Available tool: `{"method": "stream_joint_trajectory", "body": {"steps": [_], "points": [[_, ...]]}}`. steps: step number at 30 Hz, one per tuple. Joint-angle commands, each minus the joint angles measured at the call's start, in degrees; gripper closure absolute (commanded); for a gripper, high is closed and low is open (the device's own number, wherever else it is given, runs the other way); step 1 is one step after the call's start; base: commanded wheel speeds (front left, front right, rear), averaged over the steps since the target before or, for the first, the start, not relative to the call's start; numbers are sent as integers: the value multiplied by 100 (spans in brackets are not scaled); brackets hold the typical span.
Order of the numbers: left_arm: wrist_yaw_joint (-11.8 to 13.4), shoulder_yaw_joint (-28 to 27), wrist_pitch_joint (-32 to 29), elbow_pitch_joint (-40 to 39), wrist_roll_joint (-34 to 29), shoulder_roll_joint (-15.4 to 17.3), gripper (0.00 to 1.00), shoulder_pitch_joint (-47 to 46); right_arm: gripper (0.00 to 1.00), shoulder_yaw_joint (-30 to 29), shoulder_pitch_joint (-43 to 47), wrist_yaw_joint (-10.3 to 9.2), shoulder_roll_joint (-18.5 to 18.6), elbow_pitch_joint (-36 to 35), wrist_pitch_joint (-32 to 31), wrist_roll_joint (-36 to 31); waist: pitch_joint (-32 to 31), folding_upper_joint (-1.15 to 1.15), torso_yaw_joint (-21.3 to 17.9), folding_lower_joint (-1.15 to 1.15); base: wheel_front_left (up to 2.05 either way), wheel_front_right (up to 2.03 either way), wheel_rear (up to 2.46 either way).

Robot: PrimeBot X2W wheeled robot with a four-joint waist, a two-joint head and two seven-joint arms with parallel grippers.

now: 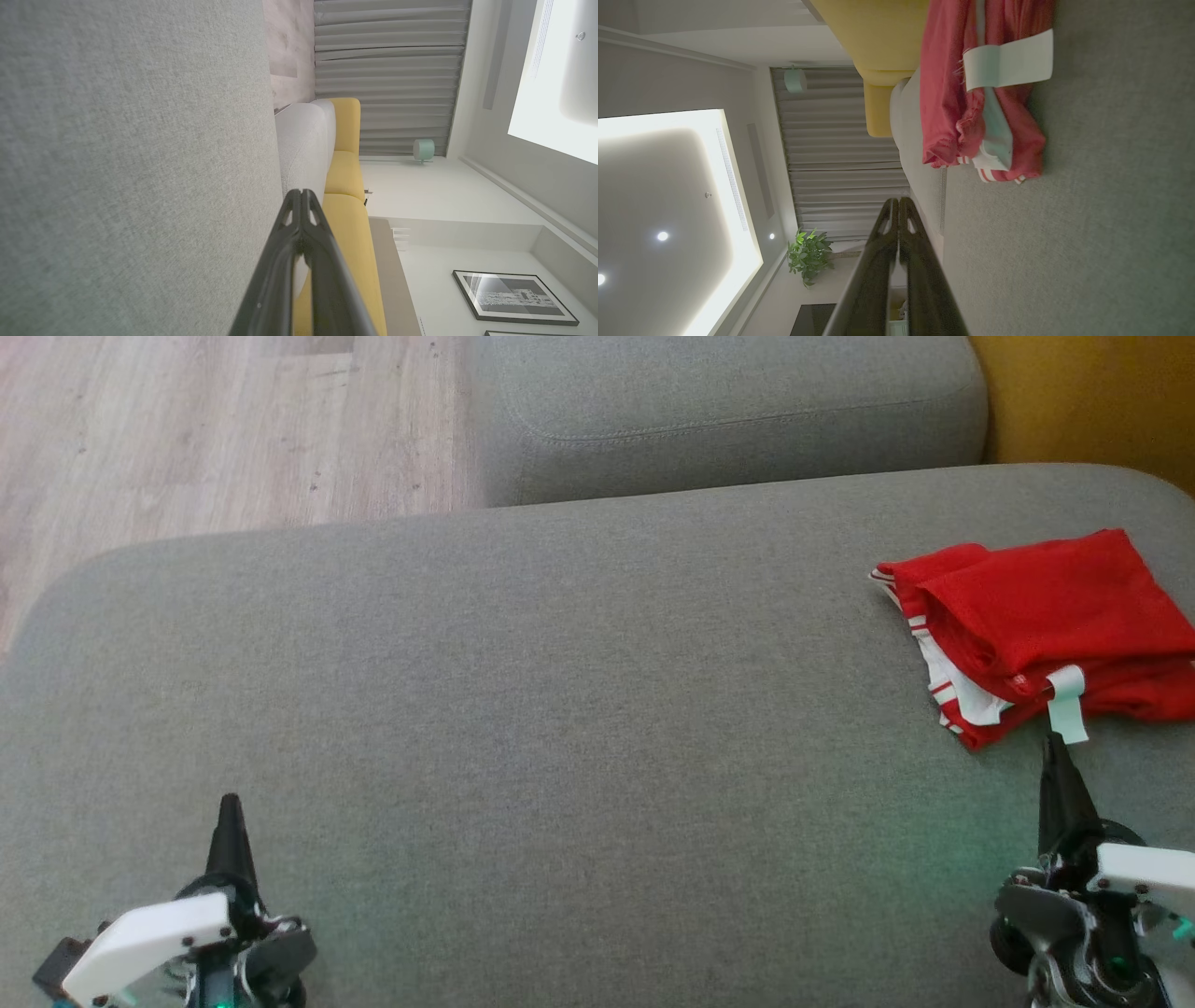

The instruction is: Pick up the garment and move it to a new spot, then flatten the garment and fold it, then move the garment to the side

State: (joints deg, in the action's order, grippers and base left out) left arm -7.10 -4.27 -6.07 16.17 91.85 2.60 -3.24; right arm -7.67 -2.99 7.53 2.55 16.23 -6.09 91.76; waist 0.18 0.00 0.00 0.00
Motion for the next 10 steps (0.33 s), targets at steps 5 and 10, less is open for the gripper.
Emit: {"method": "stream_joint_trajectory", "body": {"steps": [5,10], "points": [[-38,-224,-41,-211,32,28,100,-296,100,116,-320,-4,32,-221,-39,40,0,0,0,0,0,0,0],[-38,-224,-41,-211,32,28,100,-296,100,116,-320,-4,32,-221,-39,40,0,0,0,0,0,0,0]]}}
